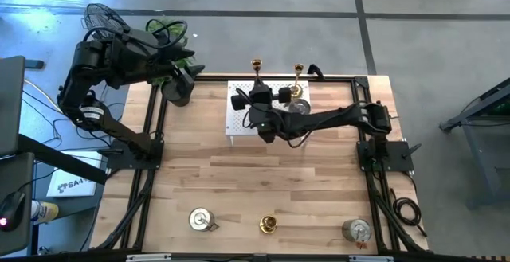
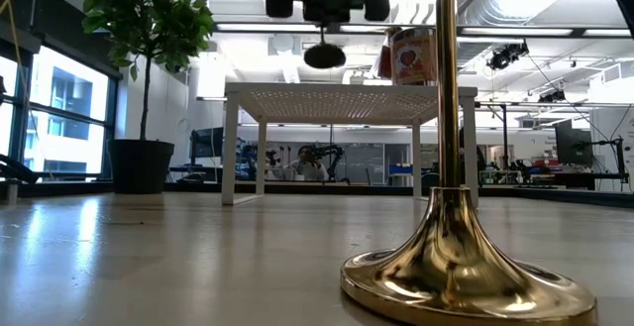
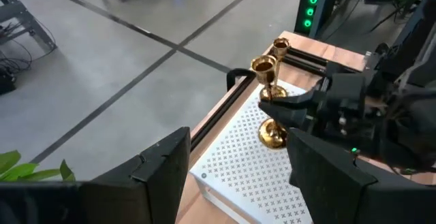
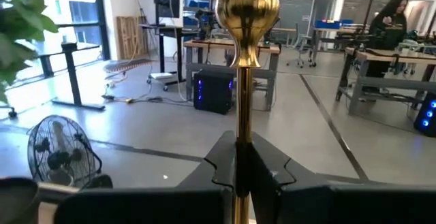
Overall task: Pick & Place candle stick holders
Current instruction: Put the left gold candle holder on the shelf
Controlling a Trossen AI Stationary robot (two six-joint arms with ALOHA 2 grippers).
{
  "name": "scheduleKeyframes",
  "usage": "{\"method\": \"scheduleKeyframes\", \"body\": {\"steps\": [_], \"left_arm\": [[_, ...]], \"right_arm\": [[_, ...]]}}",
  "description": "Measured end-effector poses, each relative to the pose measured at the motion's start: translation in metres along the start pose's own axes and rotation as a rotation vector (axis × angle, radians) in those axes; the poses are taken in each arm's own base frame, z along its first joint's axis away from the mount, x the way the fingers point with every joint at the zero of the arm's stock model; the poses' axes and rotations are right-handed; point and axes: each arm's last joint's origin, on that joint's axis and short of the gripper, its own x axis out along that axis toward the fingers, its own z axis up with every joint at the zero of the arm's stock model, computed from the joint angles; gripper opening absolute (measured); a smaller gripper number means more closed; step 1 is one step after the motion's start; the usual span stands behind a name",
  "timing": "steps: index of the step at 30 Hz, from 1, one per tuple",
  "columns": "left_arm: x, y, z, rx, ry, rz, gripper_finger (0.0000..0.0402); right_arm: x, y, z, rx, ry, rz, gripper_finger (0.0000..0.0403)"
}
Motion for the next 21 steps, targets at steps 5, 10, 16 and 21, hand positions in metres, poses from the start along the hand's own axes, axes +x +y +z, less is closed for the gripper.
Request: {"method": "scheduleKeyframes", "body": {"steps": [5,10,16,21], "left_arm": [[0.000,0.000,0.000,0.000,0.001,-0.001,0.0241],[0.000,0.000,-0.001,0.004,0.009,-0.001,0.0241],[0.000,0.000,-0.002,0.008,0.016,-0.004,0.0241],[0.000,0.000,-0.002,0.015,0.017,-0.005,0.0241]], "right_arm": [[0.003,0.006,-0.015,-0.016,0.008,0.000,0.0008],[0.007,0.009,-0.024,-0.012,0.017,0.030,0.0008],[0.017,0.012,-0.038,-0.013,0.033,0.030,0.0008],[0.024,0.018,-0.059,0.020,0.068,0.086,0.0008]]}}
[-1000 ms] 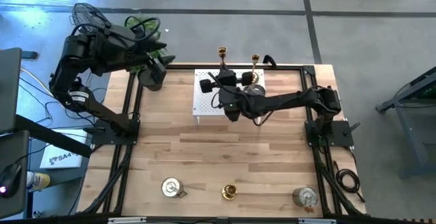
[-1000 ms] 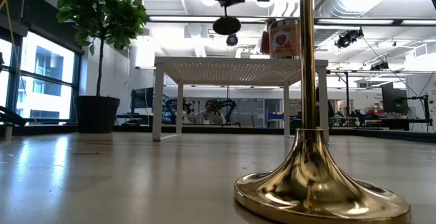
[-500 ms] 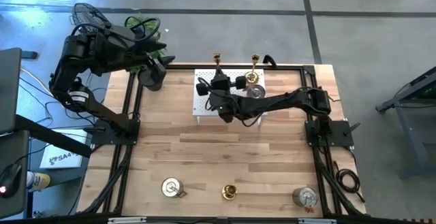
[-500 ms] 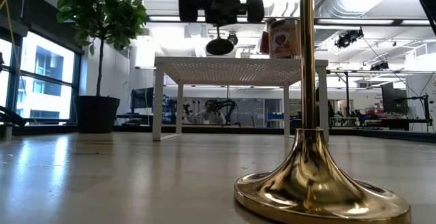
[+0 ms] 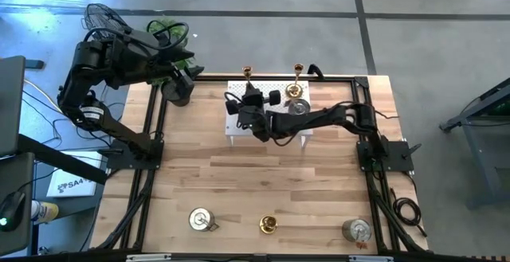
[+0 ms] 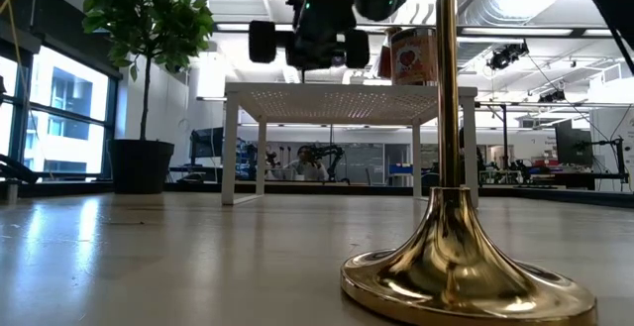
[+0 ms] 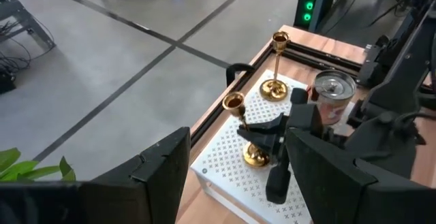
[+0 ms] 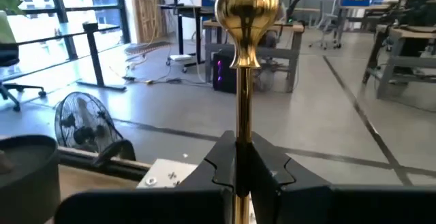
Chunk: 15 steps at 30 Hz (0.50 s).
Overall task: Pick & Place candle stick holders
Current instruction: Put the left gold candle holder on the shelf
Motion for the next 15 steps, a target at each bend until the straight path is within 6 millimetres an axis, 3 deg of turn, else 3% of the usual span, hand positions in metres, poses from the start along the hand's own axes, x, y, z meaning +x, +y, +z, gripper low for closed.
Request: {"method": "scheduleKeyframes", "body": {"steps": [15], "left_arm": [[0.0000,0.0005,-0.0021,0.012,0.020,0.005,0.0241]], "right_arm": [[0.0017,0.0013,-0.0040,-0.001,0.018,0.035,0.0008]]}}
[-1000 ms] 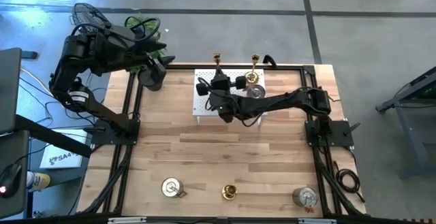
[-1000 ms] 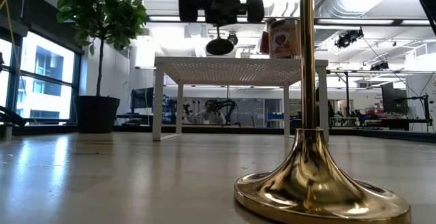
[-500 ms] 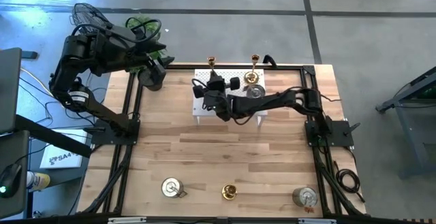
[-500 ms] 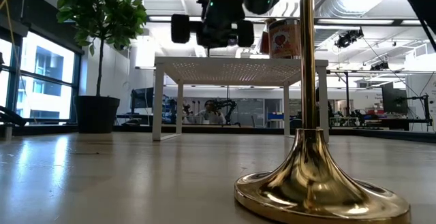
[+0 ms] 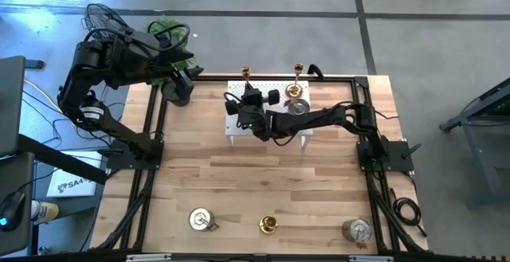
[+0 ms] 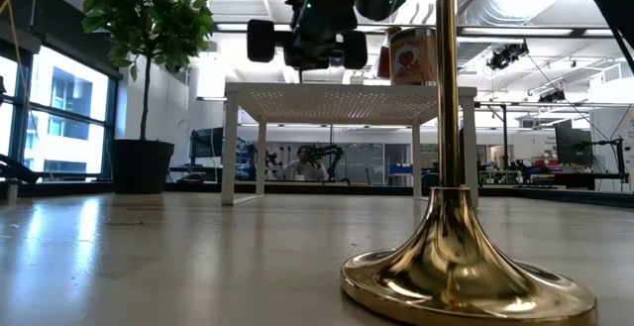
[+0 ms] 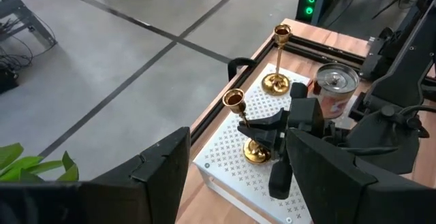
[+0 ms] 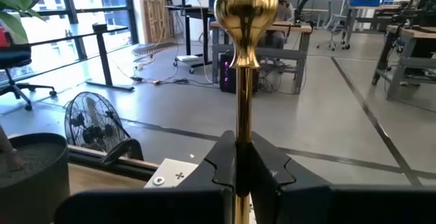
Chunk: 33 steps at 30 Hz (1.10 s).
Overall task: Pick & Place candle stick holders
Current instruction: Put the left gold candle holder on the shelf
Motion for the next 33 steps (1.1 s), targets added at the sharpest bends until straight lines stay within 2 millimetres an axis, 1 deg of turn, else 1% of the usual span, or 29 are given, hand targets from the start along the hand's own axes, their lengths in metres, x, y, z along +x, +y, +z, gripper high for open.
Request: {"method": "scheduleKeyframes", "body": {"steps": [3,6,9,18,24,28,33], "left_arm": [[0.0000,0.0001,-0.0002,0.001,0.002,0.000,0.0241],[0.0000,0.0001,-0.0006,0.003,0.006,0.001,0.0241],[0.0000,0.0002,-0.0009,0.004,0.009,0.001,0.0241],[0.0000,0.0004,-0.0020,0.003,0.019,0.003,0.0241],[0.0001,0.0005,-0.0027,0.006,0.026,0.003,0.0241],[0.0001,0.0006,-0.0036,0.011,0.035,0.005,0.0241],[0.0000,0.0008,-0.0040,0.012,0.039,0.006,0.0241]], "right_arm": [[-0.0004,0.0004,-0.0002,-0.016,0.004,0.011,0.0012],[-0.0022,0.0013,-0.0006,-0.028,0.006,0.020,0.0026],[-0.0039,0.0022,-0.0060,-0.054,0.019,0.034,0.0033],[-0.0081,0.0045,-0.0044,-0.075,0.017,0.060,0.0007],[-0.0082,0.0051,-0.0040,-0.076,0.021,0.078,0.0006],[-0.0081,0.0053,-0.0040,-0.091,0.022,0.086,0.0028],[-0.0081,0.0055,-0.0033,-0.086,0.018,0.087,0.0071]]}}
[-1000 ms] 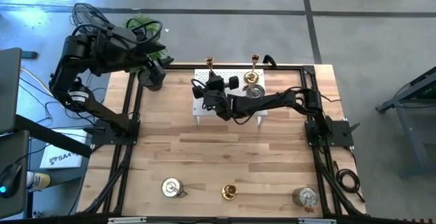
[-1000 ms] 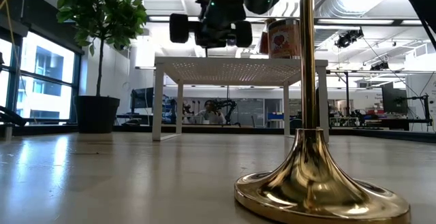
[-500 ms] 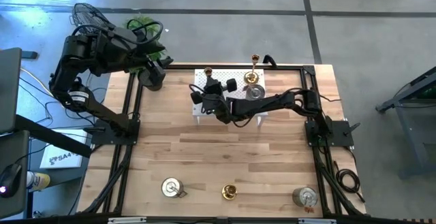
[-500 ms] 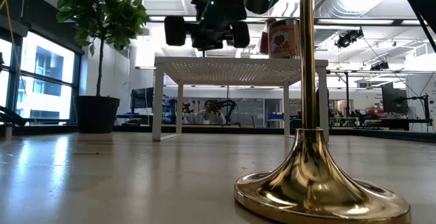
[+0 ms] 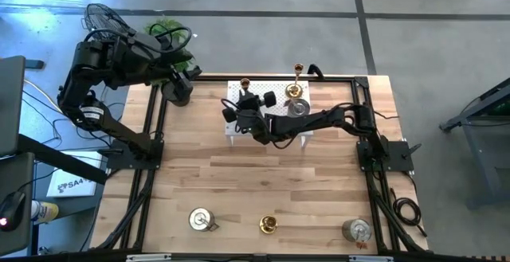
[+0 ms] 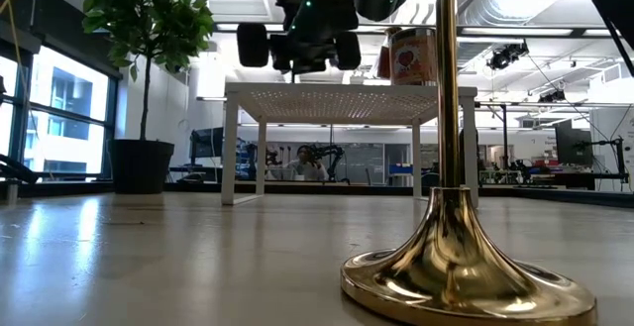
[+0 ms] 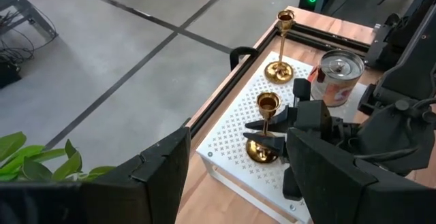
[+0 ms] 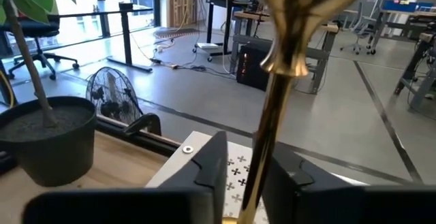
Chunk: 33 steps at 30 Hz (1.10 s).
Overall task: Pick & Place candle stick holders
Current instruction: Put the left gold candle holder on the shelf, then align the right silver scented candle with the other silver scented candle on the shelf
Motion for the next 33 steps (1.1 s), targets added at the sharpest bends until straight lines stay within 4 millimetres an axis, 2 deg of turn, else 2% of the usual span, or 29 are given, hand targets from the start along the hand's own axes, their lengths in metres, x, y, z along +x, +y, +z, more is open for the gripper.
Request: {"method": "scheduleKeyframes", "body": {"steps": [9,14,23,33], "left_arm": [[0.000,-0.001,-0.001,0.003,0.012,-0.022,0.0241],[0.000,-0.001,-0.001,0.003,0.013,-0.028,0.0241],[0.000,-0.001,-0.002,0.007,0.026,-0.040,0.0241],[-0.001,0.000,-0.004,0.011,0.039,-0.037,0.0241]], "right_arm": [[0.000,-0.001,0.001,-0.027,-0.007,-0.024,0.0161],[-0.003,-0.001,0.004,-0.022,-0.012,-0.026,0.0195],[-0.014,0.001,0.022,-0.033,-0.068,-0.015,0.0215],[-0.040,0.001,0.043,-0.107,-0.094,-0.032,0.0221]]}}
